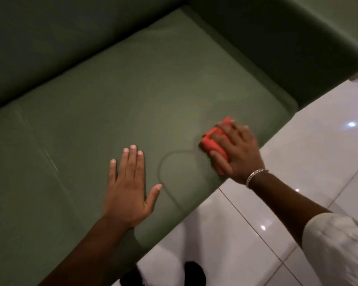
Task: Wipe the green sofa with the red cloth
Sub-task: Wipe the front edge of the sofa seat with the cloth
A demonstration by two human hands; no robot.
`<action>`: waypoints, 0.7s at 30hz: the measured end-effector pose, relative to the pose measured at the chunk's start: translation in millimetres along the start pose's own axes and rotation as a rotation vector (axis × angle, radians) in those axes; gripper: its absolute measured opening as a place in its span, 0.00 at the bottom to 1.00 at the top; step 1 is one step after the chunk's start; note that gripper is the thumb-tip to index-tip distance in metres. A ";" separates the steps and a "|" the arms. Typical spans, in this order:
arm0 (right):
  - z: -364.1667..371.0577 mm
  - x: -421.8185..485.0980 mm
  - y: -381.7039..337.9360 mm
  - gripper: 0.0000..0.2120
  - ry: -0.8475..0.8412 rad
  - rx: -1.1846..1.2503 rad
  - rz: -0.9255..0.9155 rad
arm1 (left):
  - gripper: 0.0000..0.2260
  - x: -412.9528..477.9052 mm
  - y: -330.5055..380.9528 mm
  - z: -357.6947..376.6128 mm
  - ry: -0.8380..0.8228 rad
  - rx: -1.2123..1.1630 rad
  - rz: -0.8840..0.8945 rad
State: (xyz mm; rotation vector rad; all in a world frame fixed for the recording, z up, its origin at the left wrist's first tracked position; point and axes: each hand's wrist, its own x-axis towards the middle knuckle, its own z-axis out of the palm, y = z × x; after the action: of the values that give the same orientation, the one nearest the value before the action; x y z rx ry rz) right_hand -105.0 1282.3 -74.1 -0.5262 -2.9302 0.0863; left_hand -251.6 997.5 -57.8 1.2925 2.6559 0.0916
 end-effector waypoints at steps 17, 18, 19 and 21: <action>26.5 198.5 -142.2 0.20 0.010 0.092 0.316 | 0.40 123.2 -138.0 -33.8 0.050 -0.041 0.056; 27.6 220.1 -142.2 0.19 -0.004 0.108 0.378 | 0.40 128.6 -145.7 -36.0 0.046 -0.033 0.047; 27.7 240.6 -144.3 0.17 -0.019 0.130 0.441 | 0.40 133.9 -157.3 -41.4 0.046 -0.031 0.028; 25.5 268.6 -152.8 0.15 -0.040 0.197 0.534 | 0.40 141.9 -183.7 -62.8 0.073 -0.031 -0.008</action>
State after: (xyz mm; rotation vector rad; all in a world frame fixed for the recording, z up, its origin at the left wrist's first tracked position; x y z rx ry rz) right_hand -409.7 1232.6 -46.0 -1.2614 -2.6909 0.4449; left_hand -491.5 996.9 -41.1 1.2929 2.7095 0.1812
